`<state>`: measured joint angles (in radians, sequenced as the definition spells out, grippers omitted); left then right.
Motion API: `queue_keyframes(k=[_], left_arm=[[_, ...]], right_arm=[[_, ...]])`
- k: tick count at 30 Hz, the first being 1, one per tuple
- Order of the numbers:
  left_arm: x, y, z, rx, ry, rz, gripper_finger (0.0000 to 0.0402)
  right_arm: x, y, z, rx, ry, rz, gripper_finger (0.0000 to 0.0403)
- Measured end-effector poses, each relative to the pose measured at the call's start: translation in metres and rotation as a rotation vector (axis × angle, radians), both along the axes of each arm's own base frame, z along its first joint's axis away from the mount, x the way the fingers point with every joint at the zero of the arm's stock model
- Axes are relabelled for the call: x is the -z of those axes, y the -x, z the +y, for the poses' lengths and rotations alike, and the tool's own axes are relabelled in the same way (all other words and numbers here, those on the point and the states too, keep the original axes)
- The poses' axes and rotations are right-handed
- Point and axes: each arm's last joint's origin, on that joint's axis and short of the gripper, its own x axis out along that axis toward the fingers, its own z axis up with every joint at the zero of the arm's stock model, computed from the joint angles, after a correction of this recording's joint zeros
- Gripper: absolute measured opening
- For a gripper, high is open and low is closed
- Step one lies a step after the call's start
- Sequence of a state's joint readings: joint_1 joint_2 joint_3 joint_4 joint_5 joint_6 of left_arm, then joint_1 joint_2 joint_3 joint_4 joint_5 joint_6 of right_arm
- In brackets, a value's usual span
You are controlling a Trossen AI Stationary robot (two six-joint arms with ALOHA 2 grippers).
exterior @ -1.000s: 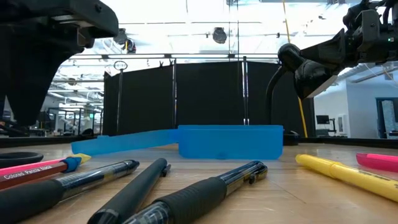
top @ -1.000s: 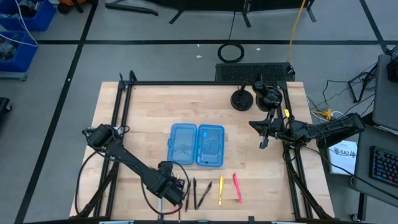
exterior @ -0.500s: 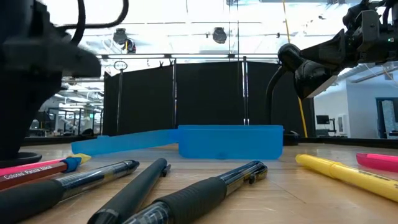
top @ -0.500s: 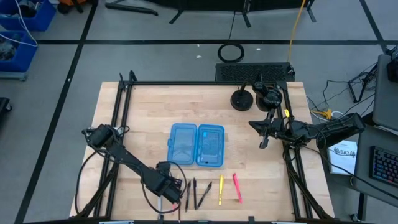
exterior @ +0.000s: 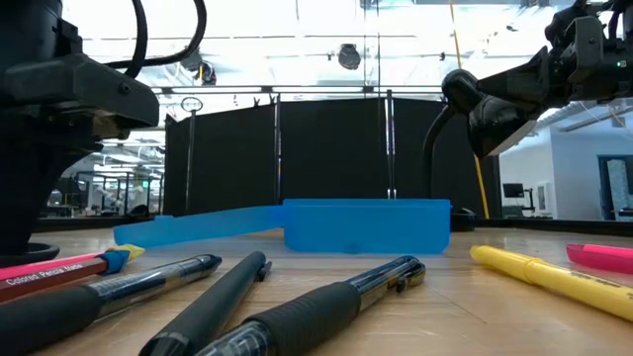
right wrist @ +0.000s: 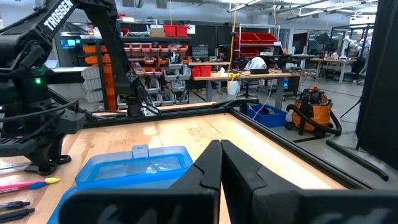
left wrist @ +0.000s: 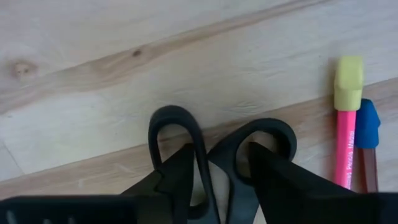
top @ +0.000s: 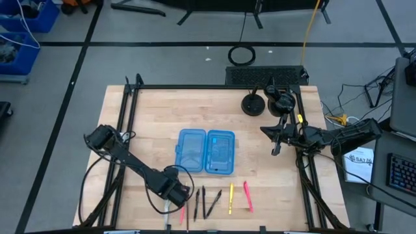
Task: Pick & place school supplies into a supply box
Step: Put the black scissors into the blue supply box
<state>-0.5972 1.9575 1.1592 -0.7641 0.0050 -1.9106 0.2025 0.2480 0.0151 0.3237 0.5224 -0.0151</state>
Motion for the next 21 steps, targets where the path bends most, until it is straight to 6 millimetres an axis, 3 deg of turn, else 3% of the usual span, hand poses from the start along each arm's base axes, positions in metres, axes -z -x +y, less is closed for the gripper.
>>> queue_keyframes(k=[10, 21], left_arm=[[0.000, 0.001, 0.001, 0.019, -0.020, 0.003, 0.0085], [-0.019, 0.017, -0.005, 0.008, -0.114, -0.070, 0.0084]], right_arm=[[0.000, 0.000, 0.000, 0.000, -0.003, -0.001, 0.0000], [0.001, 0.000, 0.000, -0.002, -0.022, 0.000, 0.0000]])
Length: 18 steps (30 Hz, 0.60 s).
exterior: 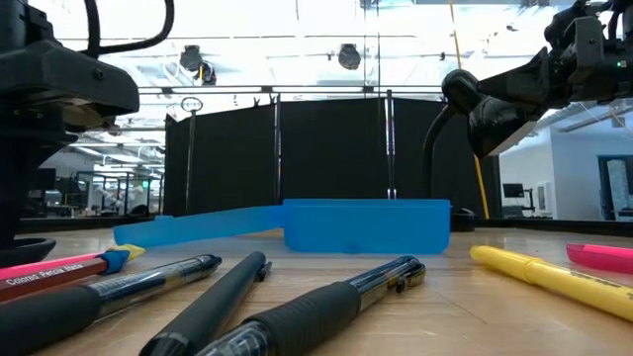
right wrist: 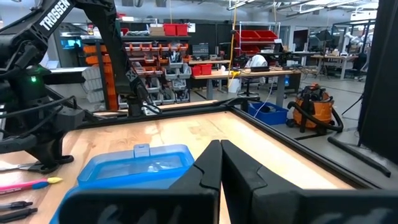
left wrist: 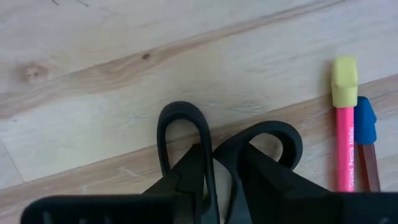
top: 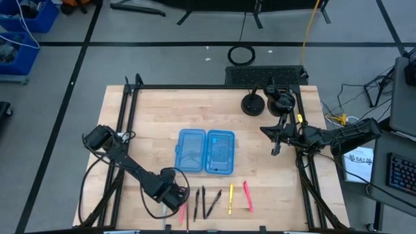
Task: Pick & place school supplies into a supply box
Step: Put the black scissors into the blue supply box
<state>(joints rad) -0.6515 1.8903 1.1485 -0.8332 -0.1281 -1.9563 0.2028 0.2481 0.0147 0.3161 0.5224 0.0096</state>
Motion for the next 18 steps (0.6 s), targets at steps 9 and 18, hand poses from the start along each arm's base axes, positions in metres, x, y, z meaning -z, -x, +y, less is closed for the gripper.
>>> queue_keyframes(k=[9, 18], left_arm=[[-0.033, 0.014, 0.014, -0.017, -0.078, -0.022, 0.0084], [-0.086, 0.018, 0.026, -0.028, -0.057, -0.208, 0.0084]], right_arm=[[0.000, 0.000, 0.000, 0.000, -0.004, 0.000, 0.0000], [0.000, 0.000, 0.000, 0.000, -0.004, 0.000, 0.0000]])
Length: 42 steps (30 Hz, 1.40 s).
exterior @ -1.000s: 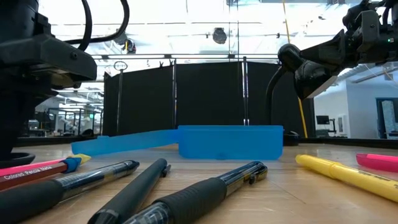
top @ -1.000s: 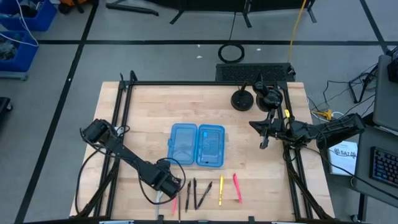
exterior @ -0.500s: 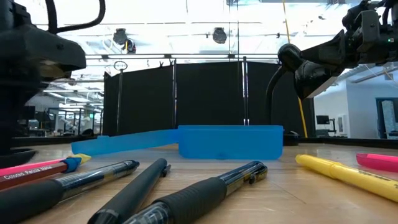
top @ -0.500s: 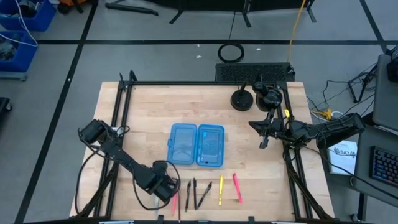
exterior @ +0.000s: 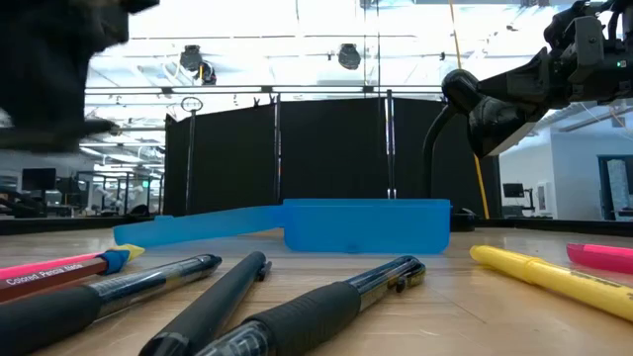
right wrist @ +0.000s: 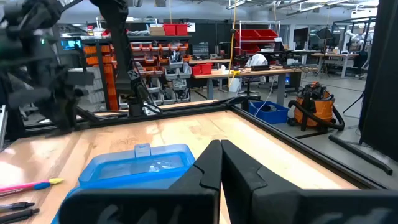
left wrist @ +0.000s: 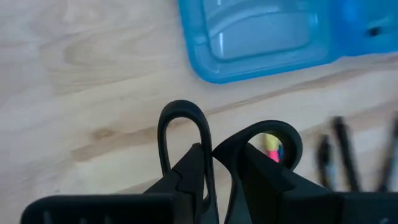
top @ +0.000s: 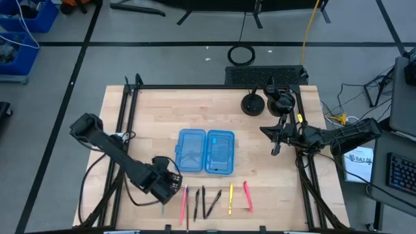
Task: Pick & place school supplies into a supply box
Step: Put the black scissors into the blue supply box
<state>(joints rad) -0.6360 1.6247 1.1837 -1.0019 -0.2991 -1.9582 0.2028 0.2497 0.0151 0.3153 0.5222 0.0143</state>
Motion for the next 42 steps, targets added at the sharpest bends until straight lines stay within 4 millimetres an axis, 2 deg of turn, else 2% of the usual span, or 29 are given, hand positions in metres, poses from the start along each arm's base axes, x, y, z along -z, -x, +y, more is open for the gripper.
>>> queue_keyframes(k=[8, 15, 21, 30, 36, 39, 42], left_arm=[[-0.048, -0.018, 0.019, 0.032, -0.008, -0.023, 0.0084], [-0.065, -0.041, 0.050, 0.029, -0.044, -0.049, 0.0084], [-0.068, -0.060, 0.080, 0.010, -0.065, -0.114, 0.0084], [-0.069, -0.104, 0.114, 0.086, -0.064, -0.332, 0.0084], [-0.049, -0.123, 0.133, 0.110, -0.031, -0.303, 0.0084], [-0.045, -0.132, 0.141, 0.144, -0.009, -0.282, 0.0084], [-0.050, -0.145, 0.149, 0.182, 0.010, -0.268, 0.0084]], right_arm=[[0.000, 0.000, 0.000, 0.000, 0.000, 0.000, 0.0000], [0.000, 0.000, 0.000, -0.001, 0.000, -0.001, 0.0000], [0.000, 0.000, 0.000, -0.002, 0.000, 0.002, 0.0000], [0.000, 0.000, 0.000, -0.002, 0.000, 0.003, 0.0000], [0.000, -0.001, 0.000, -0.003, -0.003, 0.003, 0.0000], [0.001, -0.001, 0.000, -0.003, 0.000, 0.014, 0.0000], [0.002, -0.002, 0.000, -0.003, 0.002, 0.019, 0.0000]])
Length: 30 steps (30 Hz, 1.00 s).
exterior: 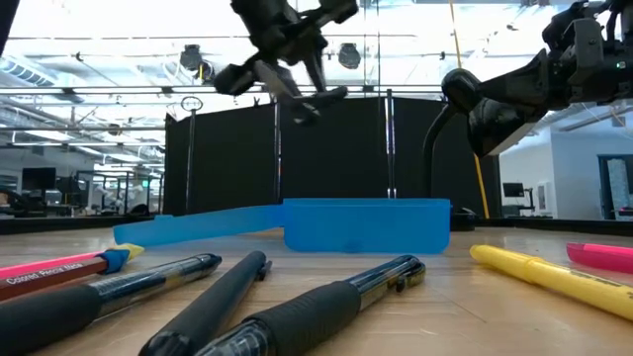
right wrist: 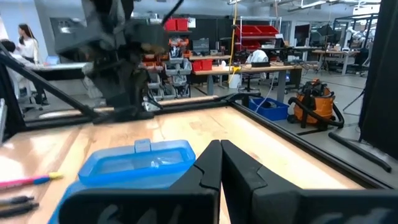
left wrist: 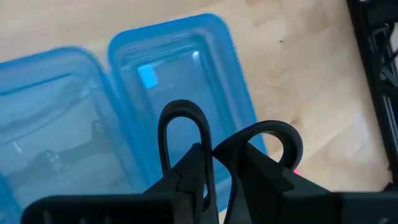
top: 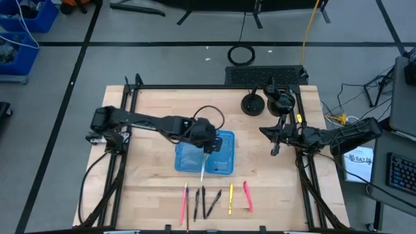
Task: Pick & place school supplies into a supply box
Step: Put the black scissors into the blue supply box
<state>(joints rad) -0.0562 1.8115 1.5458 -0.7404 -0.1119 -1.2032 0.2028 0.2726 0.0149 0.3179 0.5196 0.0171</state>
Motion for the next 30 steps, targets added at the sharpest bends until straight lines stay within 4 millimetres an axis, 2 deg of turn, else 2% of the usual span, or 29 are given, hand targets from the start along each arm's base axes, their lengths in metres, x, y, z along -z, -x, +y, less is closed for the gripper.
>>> queue_keyframes(k=[5, 8, 12, 18, 30], left_arm=[[-0.015, -0.023, 0.008, 0.062, -0.048, 0.072, 0.0084], [-0.013, -0.034, 0.013, 0.076, -0.067, 0.143, 0.0084], [0.003, -0.049, 0.019, 0.086, -0.061, 0.200, 0.0084], [0.025, -0.065, 0.032, 0.051, -0.070, 0.192, 0.0084], [0.052, -0.066, 0.049, -0.046, -0.097, 0.158, 0.0084]], right_arm=[[0.000, -0.001, 0.000, 0.001, 0.001, 0.002, 0.0000], [0.000, -0.001, 0.000, 0.001, 0.002, 0.003, 0.0000], [0.000, -0.001, 0.000, 0.002, 0.002, 0.002, 0.0000], [0.000, -0.001, 0.000, 0.002, 0.002, 0.003, 0.0000], [0.000, -0.001, 0.000, 0.003, 0.002, 0.003, 0.0000]])
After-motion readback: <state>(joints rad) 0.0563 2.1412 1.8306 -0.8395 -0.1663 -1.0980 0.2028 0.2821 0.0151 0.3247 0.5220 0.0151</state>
